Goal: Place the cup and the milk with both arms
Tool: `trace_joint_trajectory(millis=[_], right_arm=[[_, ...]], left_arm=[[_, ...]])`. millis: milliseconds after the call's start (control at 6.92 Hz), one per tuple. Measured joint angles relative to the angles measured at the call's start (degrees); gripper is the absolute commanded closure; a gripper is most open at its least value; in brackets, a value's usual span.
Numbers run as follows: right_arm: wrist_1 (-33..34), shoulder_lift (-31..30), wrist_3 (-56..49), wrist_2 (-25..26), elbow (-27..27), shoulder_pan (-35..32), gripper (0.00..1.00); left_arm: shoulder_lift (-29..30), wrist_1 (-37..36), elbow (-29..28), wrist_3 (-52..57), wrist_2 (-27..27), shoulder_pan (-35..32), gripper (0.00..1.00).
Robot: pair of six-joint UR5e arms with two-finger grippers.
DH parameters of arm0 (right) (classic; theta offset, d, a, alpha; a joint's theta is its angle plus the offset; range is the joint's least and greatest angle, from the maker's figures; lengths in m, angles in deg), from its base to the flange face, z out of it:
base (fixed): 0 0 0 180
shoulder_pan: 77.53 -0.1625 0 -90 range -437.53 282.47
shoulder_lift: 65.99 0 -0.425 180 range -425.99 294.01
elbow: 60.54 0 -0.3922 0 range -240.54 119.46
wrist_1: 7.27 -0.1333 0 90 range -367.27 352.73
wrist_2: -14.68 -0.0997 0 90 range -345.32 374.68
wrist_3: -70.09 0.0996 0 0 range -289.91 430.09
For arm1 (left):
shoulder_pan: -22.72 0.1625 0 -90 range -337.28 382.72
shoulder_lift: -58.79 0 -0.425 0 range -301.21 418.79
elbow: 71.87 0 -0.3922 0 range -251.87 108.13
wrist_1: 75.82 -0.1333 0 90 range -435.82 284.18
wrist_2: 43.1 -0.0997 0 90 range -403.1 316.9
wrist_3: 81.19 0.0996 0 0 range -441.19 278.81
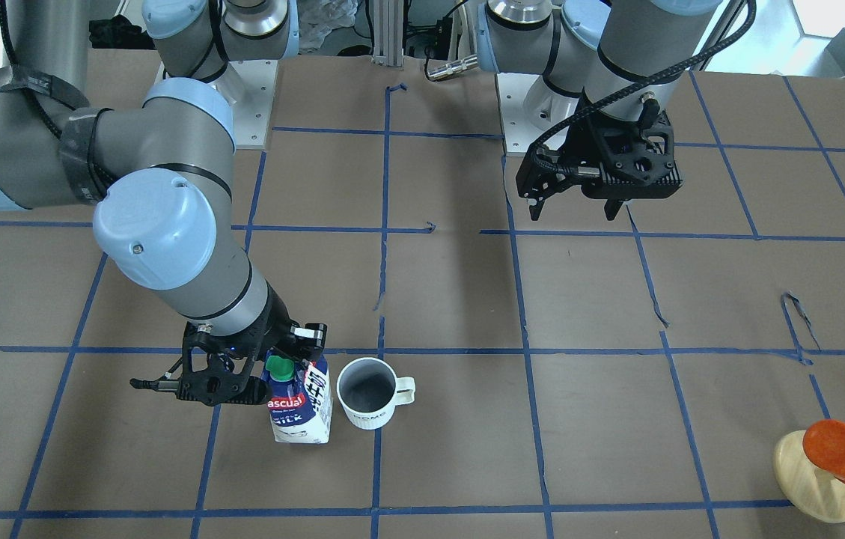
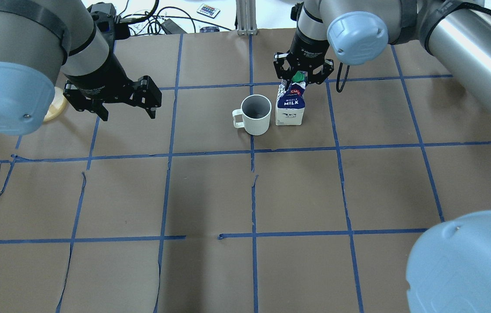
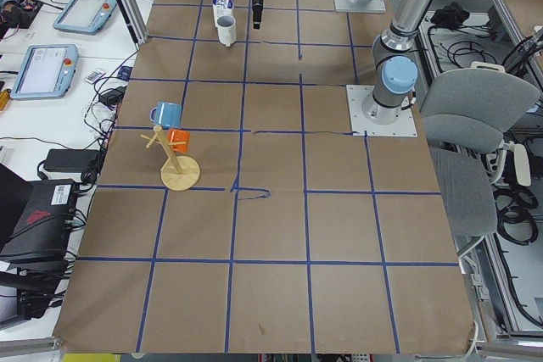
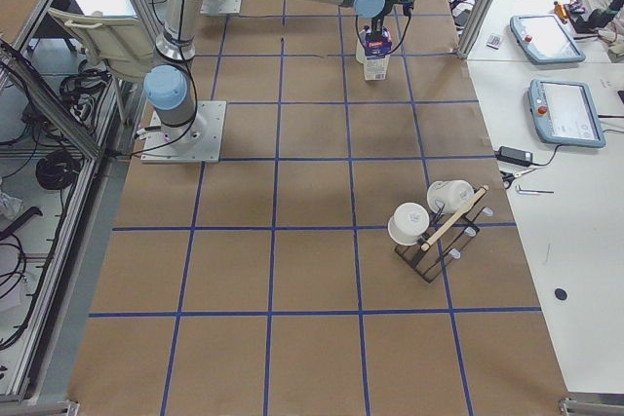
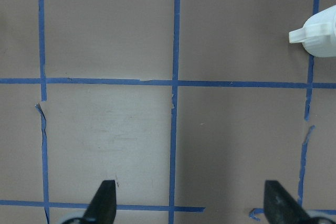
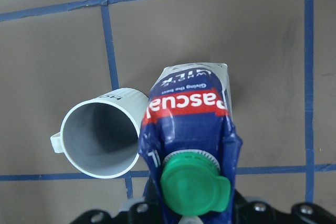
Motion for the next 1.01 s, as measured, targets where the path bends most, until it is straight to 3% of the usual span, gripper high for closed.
trace_joint_trajectory(millis=[578,723,867,1012], right_arm=[[0.48,0.34,-0.78,-0.99,-0.01,-0.04,0.61],[0.94,0.56,-0.77,-1.81,-0.01,-0.04,0.46],[1.11,0.67,-0.57,-2.17,-0.07,-0.07,0.04],[1.23,0.66,-0.51,-2.25,-0.15,-0.08,0.0]], left_arm=[[-0.02,0.0,-0.21,0.12,1.33,0.08,0.0],[-0.05,0.0,-0.33,0.12,1.27,0.08,0.0],[-0.05,0.0,-0.34,0.12,1.2,0.08,0.0],[-0.06,0.02,-0.35,0.12,1.13,0.08,0.0]])
